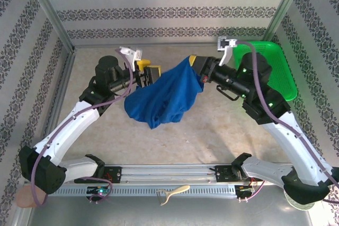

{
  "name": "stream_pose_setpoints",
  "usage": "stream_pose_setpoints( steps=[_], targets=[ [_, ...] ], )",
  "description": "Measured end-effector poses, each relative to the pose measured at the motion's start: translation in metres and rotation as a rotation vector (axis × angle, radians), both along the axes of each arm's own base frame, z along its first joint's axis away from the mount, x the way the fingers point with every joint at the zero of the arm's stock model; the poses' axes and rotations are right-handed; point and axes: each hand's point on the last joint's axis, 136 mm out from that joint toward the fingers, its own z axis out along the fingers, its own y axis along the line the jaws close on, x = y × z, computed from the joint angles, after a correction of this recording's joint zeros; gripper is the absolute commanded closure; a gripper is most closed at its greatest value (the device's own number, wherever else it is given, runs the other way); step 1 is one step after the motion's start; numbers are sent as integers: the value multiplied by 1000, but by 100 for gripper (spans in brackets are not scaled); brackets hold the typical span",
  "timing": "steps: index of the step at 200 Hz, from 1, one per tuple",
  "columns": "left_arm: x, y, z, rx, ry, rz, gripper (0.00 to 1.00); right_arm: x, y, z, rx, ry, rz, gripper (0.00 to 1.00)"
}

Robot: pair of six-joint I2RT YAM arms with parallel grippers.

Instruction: Fold the inside-out t-shirt

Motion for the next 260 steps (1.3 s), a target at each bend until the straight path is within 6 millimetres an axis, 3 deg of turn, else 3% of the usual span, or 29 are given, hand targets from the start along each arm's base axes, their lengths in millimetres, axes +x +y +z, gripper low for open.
stream_pose_setpoints(
  steps=[28, 45, 62, 117, 148, 155, 164, 176, 187, 202, 213, 223, 240, 260],
  targets=[
    [-36, 6, -61, 11, 104, 11, 23, 7, 13, -33, -40, 52, -19, 100],
    [-74, -13, -90, 37, 132, -55, 22, 9, 19, -49, -58, 70, -31, 100],
    [-98, -36, -103, 50, 129, -125, 20, 9, 24, -60, -68, 80, -42, 100],
    [-112, -94, -141, 122, 129, -173, 18, 13, 30, -61, -67, 61, -82, 100],
    [-110, -112, -169, 187, 137, -138, 13, 13, 30, -54, -59, 48, -94, 100],
    [-106, -114, -175, 203, 139, -118, 17, 13, 30, -51, -55, 44, -95, 100],
    [-98, -115, -181, 229, 137, -81, 34, 12, 30, -49, -52, 41, -96, 100],
    [-87, -115, -184, 260, 128, -37, 74, 11, 28, -45, -54, 36, -103, 100],
    [-79, -113, -180, 284, 118, -12, 100, 11, 24, -40, -64, 26, -114, 100],
    [-73, -106, -161, 286, 101, -11, 100, 10, 12, -27, -76, 1, -144, 100],
    [-69, -92, -137, 263, 86, -13, 100, 9, -4, -11, -81, -33, -178, 100],
    [-66, -76, -106, 222, 72, -20, 100, 7, -25, 7, -84, -70, -225, 100],
    [-64, -44, -35, 126, 4, -21, 100, 1, -60, 35, -81, -137, -305, 100],
    [-85, -24, 50, 35, -111, -91, 100, -14, -80, 54, -72, -190, -330, 100]
  ],
)
